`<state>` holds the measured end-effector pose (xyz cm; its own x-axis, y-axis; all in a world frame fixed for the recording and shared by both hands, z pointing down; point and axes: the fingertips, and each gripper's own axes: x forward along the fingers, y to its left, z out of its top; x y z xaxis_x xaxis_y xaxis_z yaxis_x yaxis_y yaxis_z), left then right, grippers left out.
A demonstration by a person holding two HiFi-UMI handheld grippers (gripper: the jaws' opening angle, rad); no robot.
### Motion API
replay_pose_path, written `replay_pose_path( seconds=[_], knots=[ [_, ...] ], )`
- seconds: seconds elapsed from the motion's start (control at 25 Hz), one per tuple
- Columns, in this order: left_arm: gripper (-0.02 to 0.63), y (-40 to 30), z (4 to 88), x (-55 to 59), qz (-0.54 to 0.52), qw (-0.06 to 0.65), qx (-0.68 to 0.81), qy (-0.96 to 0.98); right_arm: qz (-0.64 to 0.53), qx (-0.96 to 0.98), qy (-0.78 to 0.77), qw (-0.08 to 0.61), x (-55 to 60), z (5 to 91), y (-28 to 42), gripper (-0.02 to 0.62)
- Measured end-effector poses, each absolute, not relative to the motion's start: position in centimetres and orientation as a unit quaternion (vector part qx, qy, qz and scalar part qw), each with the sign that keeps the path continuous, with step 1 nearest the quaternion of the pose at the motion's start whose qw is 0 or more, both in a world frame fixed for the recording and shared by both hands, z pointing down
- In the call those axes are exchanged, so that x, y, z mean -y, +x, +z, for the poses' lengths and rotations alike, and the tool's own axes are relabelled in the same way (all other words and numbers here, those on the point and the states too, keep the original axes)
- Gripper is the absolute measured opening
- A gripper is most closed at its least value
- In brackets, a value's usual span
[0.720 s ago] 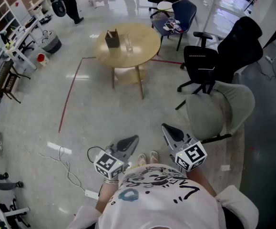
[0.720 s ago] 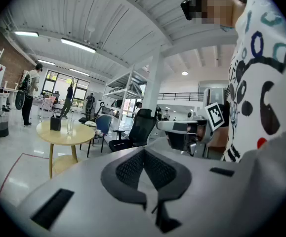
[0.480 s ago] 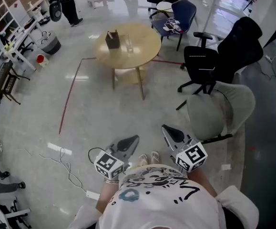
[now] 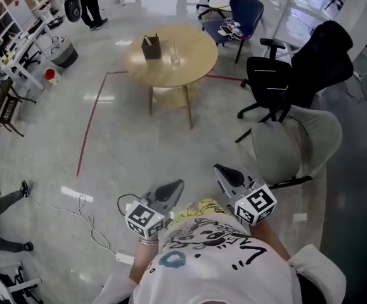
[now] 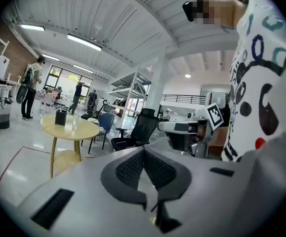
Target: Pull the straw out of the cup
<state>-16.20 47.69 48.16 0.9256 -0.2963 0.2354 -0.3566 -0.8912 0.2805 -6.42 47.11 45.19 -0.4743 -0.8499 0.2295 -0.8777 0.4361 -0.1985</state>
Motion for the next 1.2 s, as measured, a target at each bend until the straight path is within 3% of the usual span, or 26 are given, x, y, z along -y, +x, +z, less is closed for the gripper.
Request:
replay_pose_path(
  seconds=[0.4,1.2],
  knots=[
    [0.015,-17.3,49.6,-41.0,0.108,0.173,0.194,0.96,0.151,0.85,0.503,0.052,-40.0,45.9,-5.6,0.026],
    [0.015,-6.8,47.8,-22.7,0.092,0.159,0.222,0.958,0.13,0.872,0.471,0.045,-21.8,44.2,3.9,0.026]
  ],
)
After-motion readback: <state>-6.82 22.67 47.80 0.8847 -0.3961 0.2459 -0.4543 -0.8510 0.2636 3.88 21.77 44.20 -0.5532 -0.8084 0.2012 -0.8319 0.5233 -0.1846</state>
